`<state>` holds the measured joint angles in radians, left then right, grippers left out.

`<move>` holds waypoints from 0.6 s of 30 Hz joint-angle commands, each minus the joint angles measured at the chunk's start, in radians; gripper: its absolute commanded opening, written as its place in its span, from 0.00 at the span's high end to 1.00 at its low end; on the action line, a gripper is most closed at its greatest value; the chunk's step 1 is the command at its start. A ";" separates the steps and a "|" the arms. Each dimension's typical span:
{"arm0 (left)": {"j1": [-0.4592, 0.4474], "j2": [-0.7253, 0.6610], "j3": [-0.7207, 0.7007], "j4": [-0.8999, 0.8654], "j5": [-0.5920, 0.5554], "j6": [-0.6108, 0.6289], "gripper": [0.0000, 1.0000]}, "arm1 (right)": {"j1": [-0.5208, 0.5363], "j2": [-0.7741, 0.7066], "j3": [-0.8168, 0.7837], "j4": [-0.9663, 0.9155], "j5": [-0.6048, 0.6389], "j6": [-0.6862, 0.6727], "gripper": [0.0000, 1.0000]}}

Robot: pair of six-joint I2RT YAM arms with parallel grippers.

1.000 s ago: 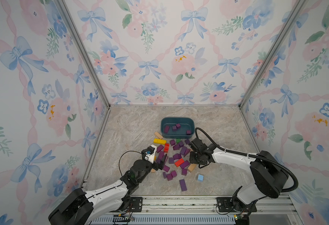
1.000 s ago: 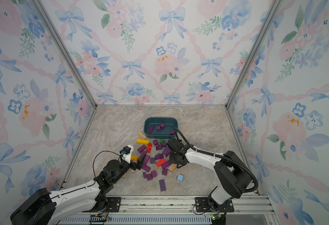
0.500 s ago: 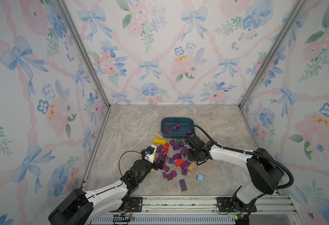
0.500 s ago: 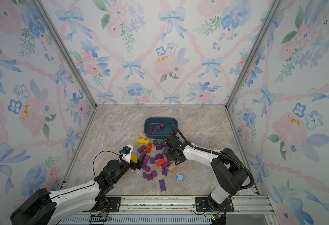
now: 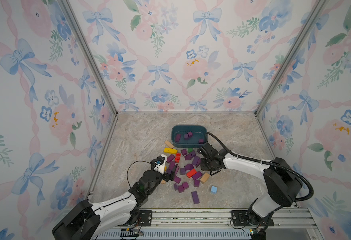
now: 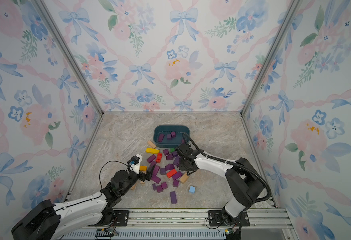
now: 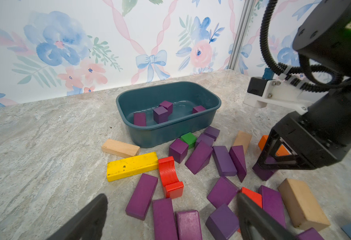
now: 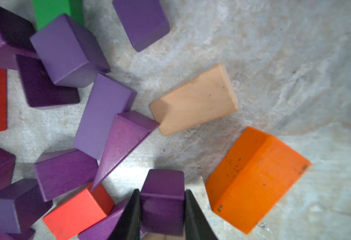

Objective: Pick purple bricks into the storage bin
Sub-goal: Pick up the building block from the center of the board, then place the building block in the storage box.

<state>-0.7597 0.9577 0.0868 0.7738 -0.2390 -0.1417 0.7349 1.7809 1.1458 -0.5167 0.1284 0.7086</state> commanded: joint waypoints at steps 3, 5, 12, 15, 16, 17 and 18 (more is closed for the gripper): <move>-0.006 -0.002 -0.005 0.018 -0.011 -0.005 0.02 | -0.003 -0.032 0.088 -0.025 0.016 -0.046 0.70; -0.006 -0.003 -0.007 0.018 -0.011 -0.009 0.02 | -0.018 -0.024 0.140 -0.008 0.013 -0.068 0.70; -0.006 -0.005 -0.007 0.019 -0.003 -0.016 0.02 | -0.080 0.095 0.376 0.006 -0.008 -0.135 0.70; -0.006 -0.006 -0.009 0.022 -0.002 -0.014 0.02 | -0.115 0.189 0.478 0.003 -0.030 -0.135 0.72; -0.006 -0.005 -0.009 0.023 -0.005 -0.013 0.02 | -0.129 0.220 0.510 -0.009 -0.038 -0.132 0.72; -0.006 -0.005 -0.010 0.020 -0.008 -0.012 0.02 | -0.140 0.247 0.536 -0.011 -0.042 -0.130 0.73; -0.007 -0.006 -0.011 0.022 -0.010 -0.012 0.02 | -0.147 0.263 0.548 -0.008 -0.033 -0.134 0.73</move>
<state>-0.7597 0.9573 0.0868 0.7742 -0.2390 -0.1421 0.6151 1.9633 1.6497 -0.4934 0.1036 0.5922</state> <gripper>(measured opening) 0.980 0.290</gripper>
